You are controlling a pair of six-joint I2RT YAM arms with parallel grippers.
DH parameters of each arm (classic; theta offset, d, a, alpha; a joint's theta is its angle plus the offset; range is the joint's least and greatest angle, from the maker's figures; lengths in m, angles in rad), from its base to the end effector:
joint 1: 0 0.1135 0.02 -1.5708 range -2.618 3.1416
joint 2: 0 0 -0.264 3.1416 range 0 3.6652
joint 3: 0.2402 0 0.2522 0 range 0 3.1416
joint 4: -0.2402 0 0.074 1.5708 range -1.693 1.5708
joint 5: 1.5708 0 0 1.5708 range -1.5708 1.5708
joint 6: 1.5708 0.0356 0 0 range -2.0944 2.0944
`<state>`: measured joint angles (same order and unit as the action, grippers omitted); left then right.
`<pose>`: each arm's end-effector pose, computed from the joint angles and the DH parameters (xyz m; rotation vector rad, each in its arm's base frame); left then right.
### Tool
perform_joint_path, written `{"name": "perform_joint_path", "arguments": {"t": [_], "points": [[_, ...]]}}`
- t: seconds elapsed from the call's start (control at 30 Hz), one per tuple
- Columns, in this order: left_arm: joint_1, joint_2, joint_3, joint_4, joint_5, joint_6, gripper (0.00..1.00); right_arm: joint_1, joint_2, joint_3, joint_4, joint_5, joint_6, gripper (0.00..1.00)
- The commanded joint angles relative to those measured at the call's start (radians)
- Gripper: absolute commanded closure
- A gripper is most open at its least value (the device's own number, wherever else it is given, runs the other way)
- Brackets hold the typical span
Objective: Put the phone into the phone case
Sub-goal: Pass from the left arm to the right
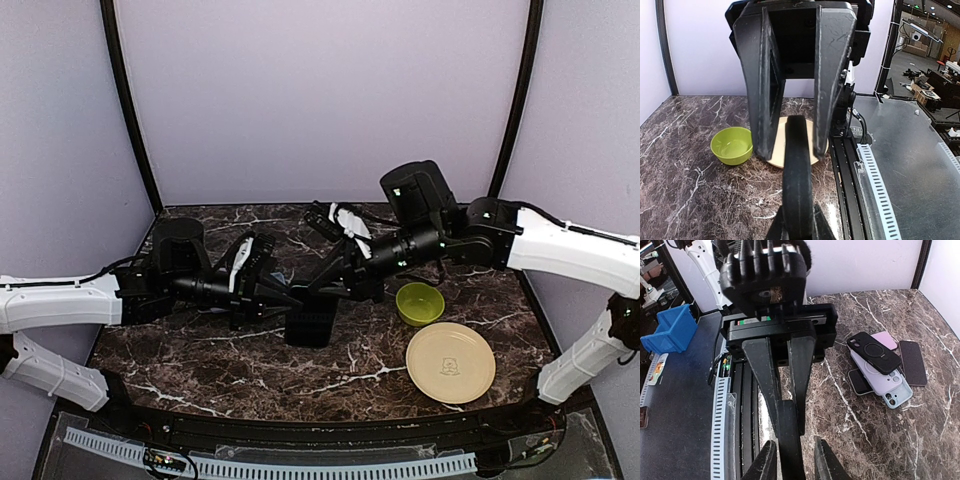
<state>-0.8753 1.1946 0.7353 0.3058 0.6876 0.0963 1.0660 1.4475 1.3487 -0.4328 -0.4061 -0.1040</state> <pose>0.1553 -0.2214 0.2887 1.2935 1.2982 -1.1505 0.1469 0.2949 0.3569 -1.4322 1.6927 0.9847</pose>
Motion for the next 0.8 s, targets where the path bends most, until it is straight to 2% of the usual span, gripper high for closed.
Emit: {"name": "perform_joint_path", "arguments": {"t": [0.0,0.1,0.2,0.27,0.33,0.43,0.47,0.67,0.77], "points": [[-0.004,-0.035,0.028,0.079,0.013,-0.001,1.0,-0.006,-0.022,-0.014,0.046,0.018,0.019,0.74],[-0.004,-0.036,0.029,0.079,0.011,0.0,1.0,-0.006,-0.012,-0.016,0.043,0.023,0.02,0.73],[-0.005,-0.037,0.028,0.078,0.009,0.0,1.0,-0.006,0.006,-0.006,0.026,0.013,0.017,0.64],[-0.005,-0.038,0.029,0.078,0.009,0.0,1.0,-0.007,0.015,0.0,0.021,0.007,0.015,0.63],[-0.005,-0.038,0.029,0.078,0.009,0.0,1.0,-0.006,0.017,0.003,0.02,0.008,0.014,0.7],[-0.005,-0.04,0.029,0.078,0.008,0.002,1.0,-0.006,0.015,0.003,0.019,0.018,0.011,0.97],[-0.004,-0.04,0.029,0.077,0.007,0.001,1.0,-0.007,0.011,0.003,0.019,0.025,0.01,1.0],[-0.004,-0.03,0.032,0.08,0.017,-0.014,1.0,-0.008,-0.003,0.011,0.017,0.027,0.009,1.0],[-0.004,-0.018,0.037,0.085,0.036,-0.03,0.82,-0.008,-0.007,0.024,0.016,-0.006,0.002,1.0]]}}
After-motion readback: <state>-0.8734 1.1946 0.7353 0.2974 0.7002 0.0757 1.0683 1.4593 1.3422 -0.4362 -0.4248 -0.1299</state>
